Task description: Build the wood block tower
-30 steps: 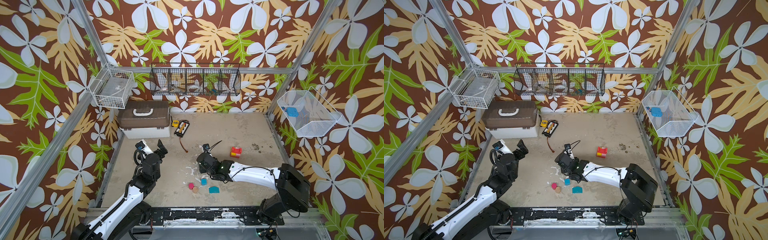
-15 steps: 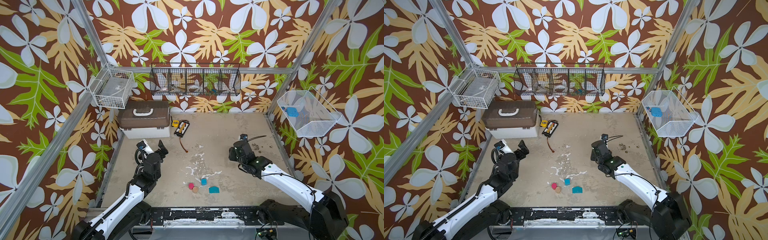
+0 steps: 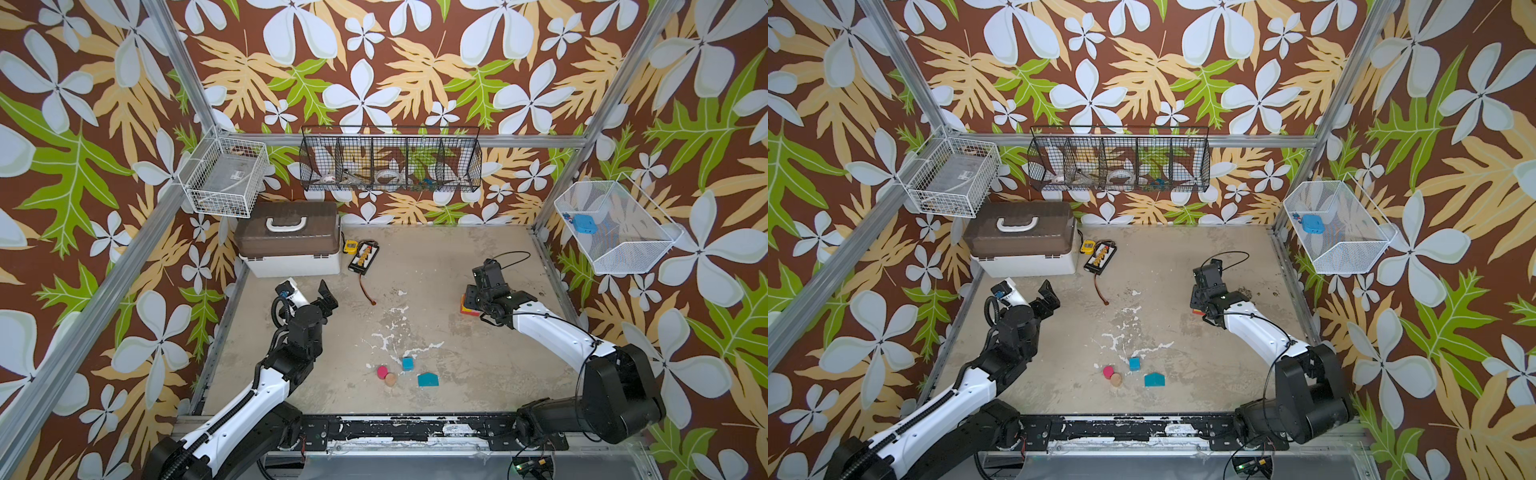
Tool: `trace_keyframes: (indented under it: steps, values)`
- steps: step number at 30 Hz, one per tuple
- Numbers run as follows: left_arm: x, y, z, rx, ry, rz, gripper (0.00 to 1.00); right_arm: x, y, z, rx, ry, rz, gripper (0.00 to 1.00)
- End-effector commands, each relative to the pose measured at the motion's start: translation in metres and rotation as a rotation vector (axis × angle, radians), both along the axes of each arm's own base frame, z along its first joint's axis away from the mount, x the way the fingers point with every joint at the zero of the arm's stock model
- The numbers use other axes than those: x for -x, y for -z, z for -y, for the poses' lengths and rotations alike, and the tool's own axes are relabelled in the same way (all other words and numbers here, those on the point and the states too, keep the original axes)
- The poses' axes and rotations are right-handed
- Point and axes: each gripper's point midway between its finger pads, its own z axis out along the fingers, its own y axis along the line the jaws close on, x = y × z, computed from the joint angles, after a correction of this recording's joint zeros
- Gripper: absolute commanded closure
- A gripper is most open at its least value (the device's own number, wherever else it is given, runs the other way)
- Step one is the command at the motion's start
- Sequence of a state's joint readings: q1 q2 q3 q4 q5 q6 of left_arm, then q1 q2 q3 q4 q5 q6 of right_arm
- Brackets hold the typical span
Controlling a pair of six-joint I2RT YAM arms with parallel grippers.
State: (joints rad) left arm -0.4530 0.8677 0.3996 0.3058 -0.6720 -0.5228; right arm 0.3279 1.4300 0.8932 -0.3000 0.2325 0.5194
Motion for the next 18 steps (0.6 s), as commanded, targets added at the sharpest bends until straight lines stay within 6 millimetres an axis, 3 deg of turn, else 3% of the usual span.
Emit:
trace_keyframes:
  steps: [1,13,18]
  values:
    - [-0.002,-0.007,0.0,0.006,-0.007,0.019,0.04,-0.006,0.002,0.001,0.021,-0.003,-0.012,0.74]
    - [-0.004,-0.005,0.001,0.011,-0.001,0.017,0.04,-0.015,0.012,0.014,0.059,0.021,-0.045,0.71]
    - [-0.004,-0.005,0.001,0.011,-0.001,0.017,0.04,-0.017,0.016,0.011,0.046,0.012,-0.051,0.71]
